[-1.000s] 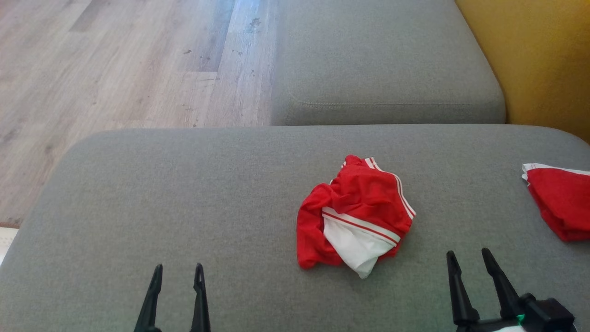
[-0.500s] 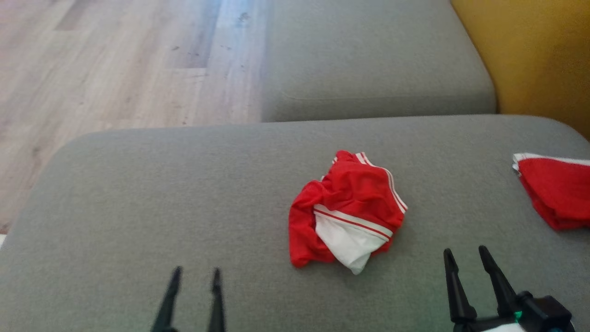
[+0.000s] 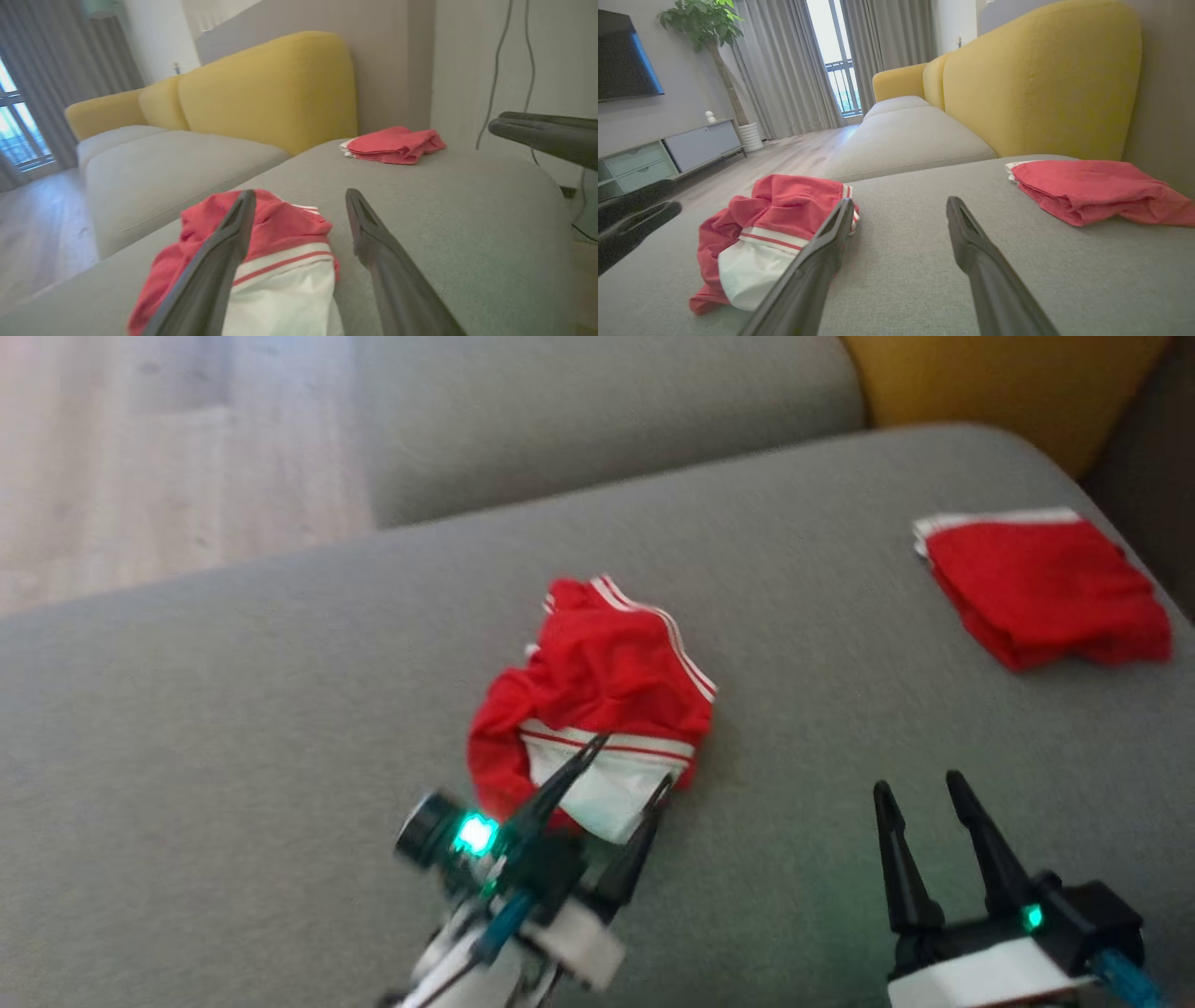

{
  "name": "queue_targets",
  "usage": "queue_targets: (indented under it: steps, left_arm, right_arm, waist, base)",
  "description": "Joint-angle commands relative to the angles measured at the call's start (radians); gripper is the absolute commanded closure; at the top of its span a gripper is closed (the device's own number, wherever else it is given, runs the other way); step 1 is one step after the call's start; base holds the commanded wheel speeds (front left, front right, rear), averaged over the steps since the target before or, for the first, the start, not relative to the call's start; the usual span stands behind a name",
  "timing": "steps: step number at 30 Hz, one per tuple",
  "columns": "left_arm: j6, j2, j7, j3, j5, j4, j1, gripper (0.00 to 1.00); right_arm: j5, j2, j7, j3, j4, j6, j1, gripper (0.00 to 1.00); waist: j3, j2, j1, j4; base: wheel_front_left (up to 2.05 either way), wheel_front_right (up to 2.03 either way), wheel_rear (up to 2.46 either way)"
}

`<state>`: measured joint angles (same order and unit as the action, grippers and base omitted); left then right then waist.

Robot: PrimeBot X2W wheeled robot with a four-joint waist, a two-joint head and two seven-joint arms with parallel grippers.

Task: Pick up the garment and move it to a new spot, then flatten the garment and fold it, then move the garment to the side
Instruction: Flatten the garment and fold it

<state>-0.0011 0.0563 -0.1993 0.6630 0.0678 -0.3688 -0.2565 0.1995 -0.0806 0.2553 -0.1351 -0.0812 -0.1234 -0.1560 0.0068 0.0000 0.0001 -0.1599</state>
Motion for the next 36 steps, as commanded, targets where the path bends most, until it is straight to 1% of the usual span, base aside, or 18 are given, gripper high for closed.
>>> queue_targets:
  steps: [1,5,10,13,17,18,19,20,21,22,23,30,33,36]
  left_arm:
    - [-0.006,-0.006,0.01,-0.003,-0.005,0.002,-0.098,0.0]
    - [-0.02,-0.006,0.054,0.082,-0.022,-0.102,-0.242,0.0]
    - [-0.013,-0.006,0.074,0.138,-0.019,-0.237,-0.362,0.0]
    - [-0.003,-0.006,0.067,0.16,-0.006,-0.305,-0.405,0.0]
    - [0.029,-0.006,0.058,0.176,0.008,-0.386,-0.446,0.0]
    - [0.037,-0.006,0.055,0.178,0.013,-0.403,-0.454,0.15]
    - [0.037,-0.006,0.055,0.178,0.013,-0.403,-0.454,0.15]
    - [0.043,-0.006,0.05,0.178,0.022,-0.417,-0.46,0.31]
    - [0.049,-0.006,0.043,0.178,0.032,-0.428,-0.466,0.59]
    - [0.053,-0.006,0.037,0.179,0.041,-0.437,-0.471,0.78]
    - [0.055,-0.006,0.032,0.183,0.051,-0.445,-0.475,1.0]
    - [0.041,-0.006,-0.009,0.195,0.165,-0.448,-0.493,1.0]
    - [0.016,-0.006,-0.018,0.185,0.258,-0.405,-0.508,1.0]
    - [-0.002,-0.006,-0.009,0.175,0.352,-0.342,-0.56,1.0]
  right_arm:
    - [-0.003,-0.017,0.006,-0.025,0.04,-0.007,0.07,0.0]
    - [0.002,-0.01,0.006,-0.027,0.044,-0.007,0.104,0.0]
    - [0.004,-0.002,0.006,-0.031,0.043,-0.007,0.14,0.0]
    - [0.005,0.003,0.006,-0.032,0.043,-0.007,0.149,0.0]
    - [0.005,0.008,0.006,-0.033,0.044,-0.007,0.151,0.0]
    - [0.005,0.009,0.006,-0.033,0.045,-0.007,0.151,0.0]
    - [0.005,0.009,0.006,-0.033,0.045,-0.007,0.151,0.0]
    - [0.005,0.01,0.006,-0.031,0.045,-0.007,0.151,0.0]
    - [0.005,0.011,0.006,-0.03,0.046,-0.007,0.151,0.0]
    - [0.004,0.012,0.006,-0.029,0.046,-0.007,0.152,0.0]
    - [0.004,0.013,0.006,-0.029,0.045,-0.007,0.152,0.0]
    - [0.002,0.017,0.006,-0.034,0.033,-0.007,0.156,0.0]
    - [0.002,0.019,0.006,-0.038,0.029,-0.007,0.157,0.0]
    - [0.004,0.022,0.006,-0.039,0.026,-0.007,0.152,0.0]
  waist:
    - [0.096,0.0,-0.0001,-0.082]
    - [0.164,0.0,-0.0001,-0.117]
    - [0.211,0.0,-0.0001,-0.149]
    - [0.225,0.0,-0.0001,-0.162]
    - [0.237,0.0,-0.0001,-0.171]
    - [0.239,0.0,-0.0001,-0.172]
    - [0.239,0.0,-0.0001,-0.172]
    - [0.242,0.0,-0.0001,-0.173]
    - [0.244,0.0,-0.0001,-0.173]
    - [0.246,0.0,-0.0001,-0.173]
    - [0.247,0.0,-0.0001,-0.172]
    - [0.221,0.0,-0.0001,-0.177]
    - [0.199,0.0,-0.0001,-0.188]
    - [0.177,0.0,-0.0001,-0.202]
  base:
    - [0.0,0.0,0.0]
    - [0.0,0.0,0.0]
    - [0.0,0.0,0.0]
    - [0.0,0.0,0.0]
    - [0.0,0.0,0.0]
    - [0.0,0.0,0.0]
    - [0.0,0.0,0.0]
    - [0.0,0.0,0.0]
    - [0.0,0.0,0.0]
    - [0.0,0.0,0.0]
    - [0.0,0.0,0.0]
    - [0.0,0.0,0.0]
    - [0.0,0.0,0.0]
    - [0.0,0.0,0.0]
